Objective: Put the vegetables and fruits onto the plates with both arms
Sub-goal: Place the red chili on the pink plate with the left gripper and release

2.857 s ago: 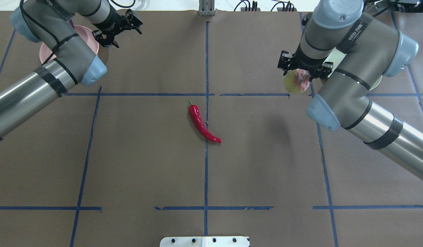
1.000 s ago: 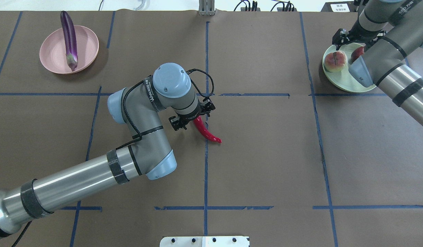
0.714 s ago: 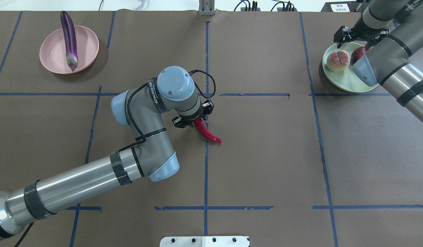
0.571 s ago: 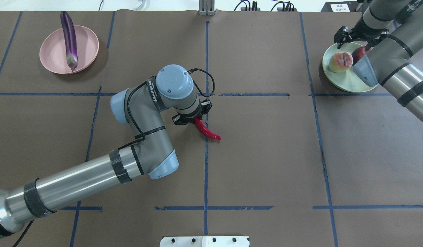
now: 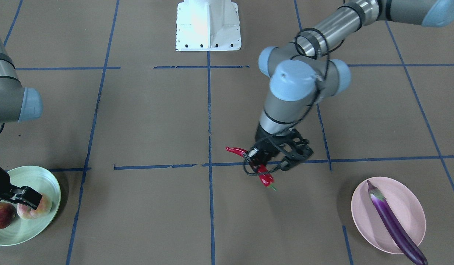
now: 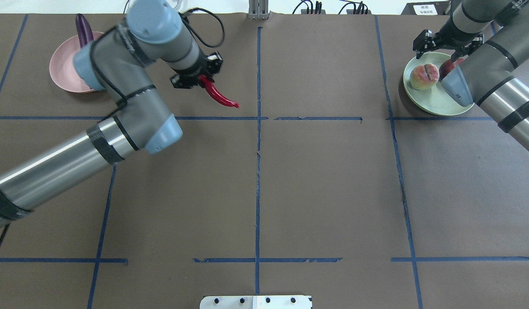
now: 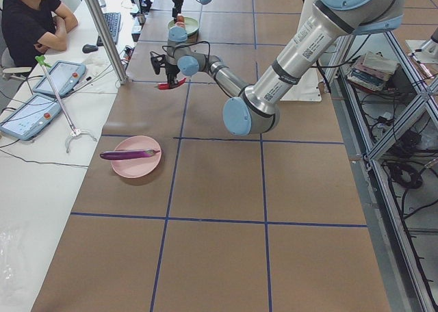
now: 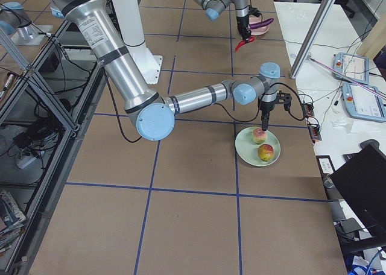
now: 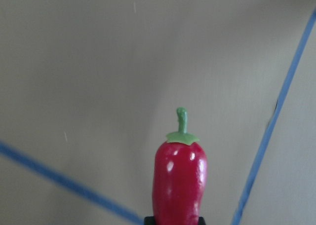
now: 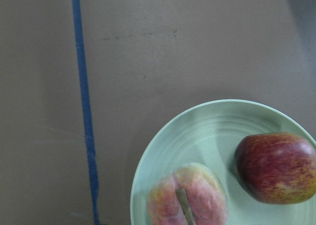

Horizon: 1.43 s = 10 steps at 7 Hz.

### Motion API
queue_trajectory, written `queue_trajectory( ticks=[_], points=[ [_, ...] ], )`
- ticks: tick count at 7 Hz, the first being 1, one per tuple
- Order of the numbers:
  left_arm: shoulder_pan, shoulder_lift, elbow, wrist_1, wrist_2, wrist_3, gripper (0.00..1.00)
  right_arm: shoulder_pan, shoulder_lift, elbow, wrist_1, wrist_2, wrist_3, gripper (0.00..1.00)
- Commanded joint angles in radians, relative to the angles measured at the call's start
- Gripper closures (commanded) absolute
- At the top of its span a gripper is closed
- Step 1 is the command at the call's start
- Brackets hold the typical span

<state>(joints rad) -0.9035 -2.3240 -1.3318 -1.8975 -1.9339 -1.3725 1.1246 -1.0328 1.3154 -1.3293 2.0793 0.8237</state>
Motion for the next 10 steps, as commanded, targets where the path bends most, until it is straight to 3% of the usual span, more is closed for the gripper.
queue_trajectory(
  ticks=[1, 3, 5, 6, 7, 9, 10],
  points=[
    [-0.179, 0.087, 0.108, -0.012, -0.040, 0.397, 1.00, 0.015, -0.019, 0.076, 0.001, 0.108, 0.002, 0.00],
    [-0.270, 0.087, 0.326, -0.166, -0.085, 0.497, 1.00, 0.014, -0.030, 0.097, 0.002, 0.110, 0.003, 0.00],
    [-0.290, 0.091, 0.408, -0.187, -0.086, 0.581, 0.98, 0.014, -0.033, 0.105, 0.002, 0.107, 0.008, 0.00],
    [-0.290, 0.092, 0.433, -0.198, -0.086, 0.581, 0.84, 0.014, -0.035, 0.102, 0.002, 0.105, 0.003, 0.00],
    [-0.285, 0.092, 0.433, -0.201, -0.086, 0.578, 0.01, 0.014, -0.039, 0.102, 0.002, 0.105, 0.002, 0.00],
    [-0.284, 0.091, 0.424, -0.202, -0.088, 0.569, 0.00, 0.015, -0.044, 0.107, 0.002, 0.108, 0.000, 0.00],
    [-0.285, 0.094, 0.401, -0.201, -0.143, 0.570, 0.00, 0.032, -0.090, 0.155, 0.001, 0.117, -0.012, 0.00]
  ],
)
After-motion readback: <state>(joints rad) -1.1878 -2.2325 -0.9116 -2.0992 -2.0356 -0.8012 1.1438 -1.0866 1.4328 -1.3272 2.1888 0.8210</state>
